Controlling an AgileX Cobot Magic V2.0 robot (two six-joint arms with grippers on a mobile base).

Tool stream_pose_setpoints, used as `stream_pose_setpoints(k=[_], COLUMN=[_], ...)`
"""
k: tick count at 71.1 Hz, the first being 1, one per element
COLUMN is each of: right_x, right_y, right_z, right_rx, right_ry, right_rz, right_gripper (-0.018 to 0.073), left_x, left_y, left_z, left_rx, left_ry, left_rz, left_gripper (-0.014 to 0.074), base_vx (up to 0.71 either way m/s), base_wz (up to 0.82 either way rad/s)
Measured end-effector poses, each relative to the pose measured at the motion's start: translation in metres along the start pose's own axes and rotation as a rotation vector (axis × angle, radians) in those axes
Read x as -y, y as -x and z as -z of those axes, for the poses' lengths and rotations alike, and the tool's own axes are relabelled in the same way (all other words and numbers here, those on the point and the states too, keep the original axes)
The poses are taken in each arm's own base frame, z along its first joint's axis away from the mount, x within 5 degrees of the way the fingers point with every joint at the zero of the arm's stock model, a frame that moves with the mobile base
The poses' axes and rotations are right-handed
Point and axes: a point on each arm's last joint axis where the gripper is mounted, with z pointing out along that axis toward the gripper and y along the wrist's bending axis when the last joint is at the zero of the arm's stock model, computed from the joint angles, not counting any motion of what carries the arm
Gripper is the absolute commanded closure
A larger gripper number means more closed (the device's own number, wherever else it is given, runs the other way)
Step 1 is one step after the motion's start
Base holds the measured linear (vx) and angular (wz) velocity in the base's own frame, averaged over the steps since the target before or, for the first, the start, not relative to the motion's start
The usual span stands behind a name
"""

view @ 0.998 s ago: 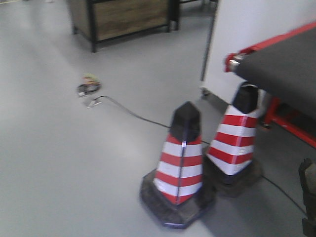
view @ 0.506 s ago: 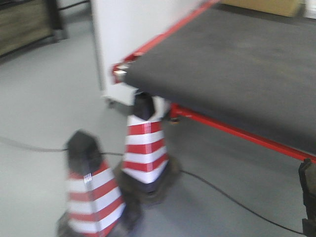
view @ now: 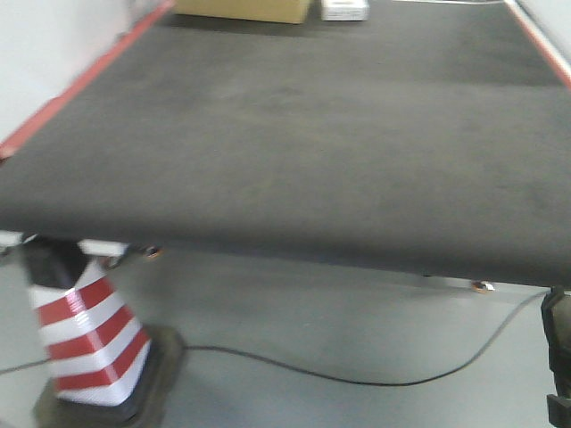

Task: Move and align brake pads A on conveyor
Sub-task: 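Drive past the striped cones toward the dark grey conveyor belt, then stop the base facing the conveyor belt, holding both pads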

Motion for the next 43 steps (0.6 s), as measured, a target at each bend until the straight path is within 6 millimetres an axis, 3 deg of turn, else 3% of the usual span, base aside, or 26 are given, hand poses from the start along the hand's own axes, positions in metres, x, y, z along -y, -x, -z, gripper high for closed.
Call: stream_pose_setpoints(k=[19, 43], right_x=[0.0, 0.0], right_y=[-0.0001, -0.0001], right_z=[0.0, 0.0], right_rx=[-0.001, -0.001], right_ry=[0.0, 0.0], right_rz=[0.0, 0.0], right_gripper=[0.04, 0.04], left_x=[0.0, 0.0], left_y=[0.0, 0.0], left_z=[0.0, 0.0], left_rx=[0.0, 0.0], left_ry=[0.0, 0.0], left_rz=[0.0, 0.0], left_gripper=[0.0499, 0.0499], base_vx=[0.25, 0.32], base_wz=[-0.33, -0.04])
